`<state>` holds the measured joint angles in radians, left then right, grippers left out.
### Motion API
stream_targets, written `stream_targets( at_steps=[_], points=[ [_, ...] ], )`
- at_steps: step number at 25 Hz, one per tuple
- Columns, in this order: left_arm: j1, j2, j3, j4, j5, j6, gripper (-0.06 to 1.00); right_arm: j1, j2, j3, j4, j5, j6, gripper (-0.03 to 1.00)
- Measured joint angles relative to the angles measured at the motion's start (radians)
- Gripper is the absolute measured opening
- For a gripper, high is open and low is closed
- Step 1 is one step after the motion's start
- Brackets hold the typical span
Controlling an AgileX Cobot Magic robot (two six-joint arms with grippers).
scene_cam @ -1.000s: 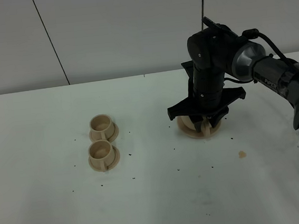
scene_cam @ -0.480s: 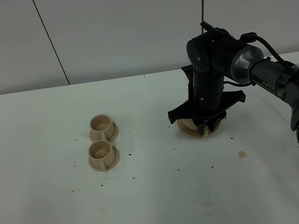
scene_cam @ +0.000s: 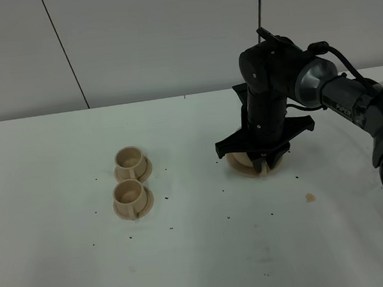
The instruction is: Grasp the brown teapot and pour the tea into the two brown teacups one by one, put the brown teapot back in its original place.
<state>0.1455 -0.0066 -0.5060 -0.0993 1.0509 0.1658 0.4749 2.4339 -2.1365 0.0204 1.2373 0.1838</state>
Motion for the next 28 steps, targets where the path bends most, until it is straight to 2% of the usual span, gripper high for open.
stream_targets(
  at_steps=[8, 28],
  points=[
    [0.0, 0.0, 0.0, 0.0, 0.0, 0.0, 0.25, 0.0, 0.0, 0.0, -0.007, -0.002, 0.0, 0.1],
    [0.0, 0.0, 0.0, 0.0, 0.0, -0.001, 0.25, 0.0, 0.0, 0.0, -0.007, -0.011, -0.003, 0.09]
  ],
)
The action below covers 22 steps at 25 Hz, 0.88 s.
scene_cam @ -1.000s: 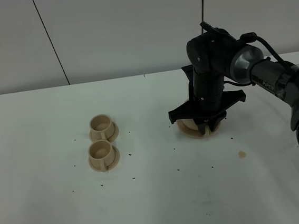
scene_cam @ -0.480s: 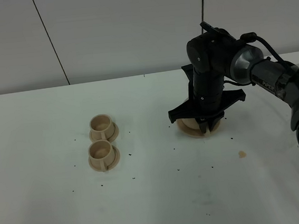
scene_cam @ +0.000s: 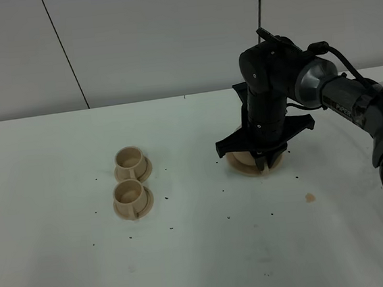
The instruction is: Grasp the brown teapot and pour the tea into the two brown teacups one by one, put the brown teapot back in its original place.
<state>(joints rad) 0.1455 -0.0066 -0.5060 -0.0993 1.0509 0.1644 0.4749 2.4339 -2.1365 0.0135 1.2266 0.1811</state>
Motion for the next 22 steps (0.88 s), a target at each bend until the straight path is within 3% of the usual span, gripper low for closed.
stream_targets(
  at_steps=[22],
  points=[
    [0.0, 0.0, 0.0, 0.0, 0.0, 0.0, 0.25, 0.0, -0.002, -0.035, 0.0, 0.01, 0.0, 0.09]
  ],
)
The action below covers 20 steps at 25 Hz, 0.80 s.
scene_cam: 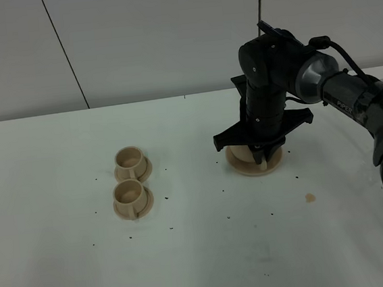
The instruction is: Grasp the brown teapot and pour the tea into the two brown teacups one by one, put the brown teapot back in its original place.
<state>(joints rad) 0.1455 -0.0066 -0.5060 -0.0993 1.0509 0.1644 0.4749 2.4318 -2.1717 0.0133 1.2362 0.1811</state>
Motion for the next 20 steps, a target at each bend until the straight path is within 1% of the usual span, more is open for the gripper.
stream_targets(
  at_steps=[20],
  points=[
    [0.0, 0.0, 0.0, 0.0, 0.0, 0.0, 0.25, 0.0, -0.023, -0.003, -0.027, -0.008, 0.0, 0.09]
  ],
)
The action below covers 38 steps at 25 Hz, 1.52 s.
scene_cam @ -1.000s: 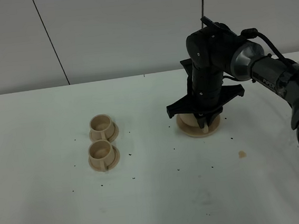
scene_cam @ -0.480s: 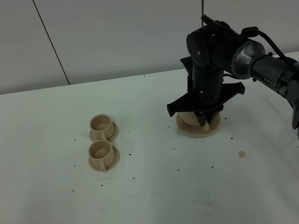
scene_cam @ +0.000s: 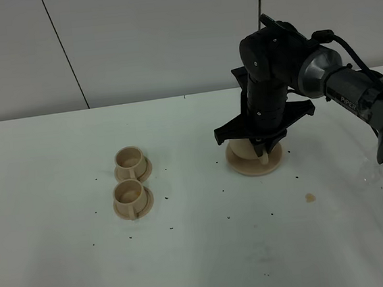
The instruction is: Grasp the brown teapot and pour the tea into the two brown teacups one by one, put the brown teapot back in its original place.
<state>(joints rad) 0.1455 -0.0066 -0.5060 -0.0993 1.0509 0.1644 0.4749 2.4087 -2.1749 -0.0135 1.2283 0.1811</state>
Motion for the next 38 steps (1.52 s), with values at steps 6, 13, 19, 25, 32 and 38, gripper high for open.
stream_targets(
  at_steps=[6, 13, 19, 25, 32, 38],
  points=[
    [0.0, 0.0, 0.0, 0.0, 0.0, 0.0, 0.25, 0.0, 0.007, -0.001, 0.007, 0.003, 0.0, 0.09],
    [0.0, 0.0, 0.0, 0.0, 0.0, 0.0, 0.25, 0.0, 0.02, -0.001, 0.014, 0.011, 0.001, 0.09],
    [0.0, 0.0, 0.0, 0.0, 0.0, 0.0, 0.25, 0.0, 0.024, -0.001, 0.023, 0.012, 0.003, 0.1],
    [0.0, 0.0, 0.0, 0.0, 0.0, 0.0, 0.25, 0.0, 0.024, -0.001, 0.04, 0.01, 0.003, 0.23],
    [0.0, 0.0, 0.0, 0.0, 0.0, 0.0, 0.25, 0.0, 0.024, -0.001, 0.046, 0.009, 0.003, 0.36],
    [0.0, 0.0, 0.0, 0.0, 0.0, 0.0, 0.25, 0.0, 0.024, -0.001, 0.069, 0.007, 0.003, 0.37]
  ],
)
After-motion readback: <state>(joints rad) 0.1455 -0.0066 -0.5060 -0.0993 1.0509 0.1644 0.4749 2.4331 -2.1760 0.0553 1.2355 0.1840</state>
